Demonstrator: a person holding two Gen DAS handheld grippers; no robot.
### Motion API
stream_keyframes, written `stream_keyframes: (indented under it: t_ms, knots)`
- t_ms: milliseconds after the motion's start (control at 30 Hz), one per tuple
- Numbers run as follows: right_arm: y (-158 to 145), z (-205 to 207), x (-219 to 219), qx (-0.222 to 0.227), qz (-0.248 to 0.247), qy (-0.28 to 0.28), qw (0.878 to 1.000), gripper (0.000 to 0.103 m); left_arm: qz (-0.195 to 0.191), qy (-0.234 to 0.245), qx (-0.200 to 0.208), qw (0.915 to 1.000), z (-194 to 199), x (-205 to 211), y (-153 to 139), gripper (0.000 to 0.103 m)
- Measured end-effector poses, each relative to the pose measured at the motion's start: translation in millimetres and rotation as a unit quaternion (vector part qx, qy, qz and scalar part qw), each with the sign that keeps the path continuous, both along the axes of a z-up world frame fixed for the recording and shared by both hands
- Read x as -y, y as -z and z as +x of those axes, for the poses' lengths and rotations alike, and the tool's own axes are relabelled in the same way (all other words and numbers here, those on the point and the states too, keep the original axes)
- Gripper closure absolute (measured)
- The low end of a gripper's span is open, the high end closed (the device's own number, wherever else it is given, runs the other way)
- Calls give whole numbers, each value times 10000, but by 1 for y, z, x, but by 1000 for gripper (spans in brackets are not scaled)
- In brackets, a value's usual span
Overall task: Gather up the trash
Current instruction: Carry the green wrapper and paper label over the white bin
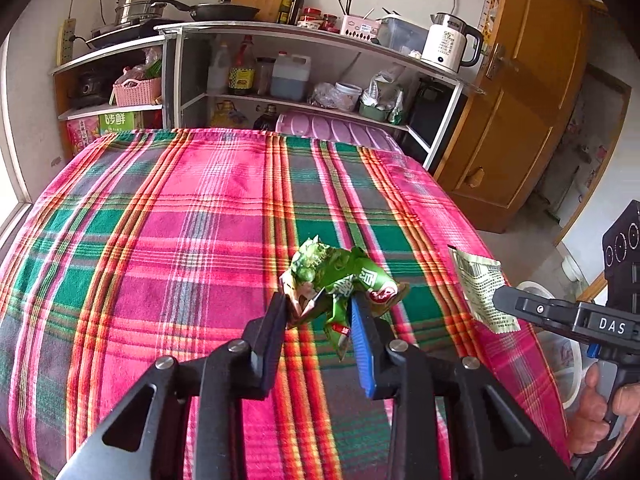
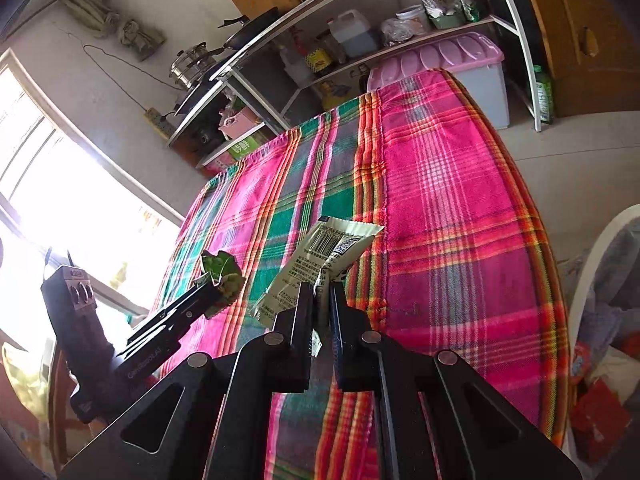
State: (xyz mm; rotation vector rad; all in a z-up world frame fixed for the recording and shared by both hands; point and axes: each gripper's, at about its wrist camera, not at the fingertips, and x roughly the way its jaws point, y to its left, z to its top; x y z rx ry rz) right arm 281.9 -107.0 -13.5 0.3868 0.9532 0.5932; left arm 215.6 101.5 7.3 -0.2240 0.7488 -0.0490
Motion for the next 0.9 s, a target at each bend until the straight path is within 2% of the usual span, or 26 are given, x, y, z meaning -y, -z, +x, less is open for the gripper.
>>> stream_keyframes:
  t_ms: [333, 567, 900]
  knots:
    - [-21, -54, 38, 580, -475, 205, 9970, 95, -71, 431, 369, 9984, -42, 51, -26, 70]
    - [-25, -86, 74, 810, -715, 482, 9930, 95, -83, 739, 481, 9961, -58, 89, -33, 70]
    - [-28, -110, 118, 955, -901, 919, 9871, 95, -46, 1156, 549, 9918, -64, 137, -38, 70]
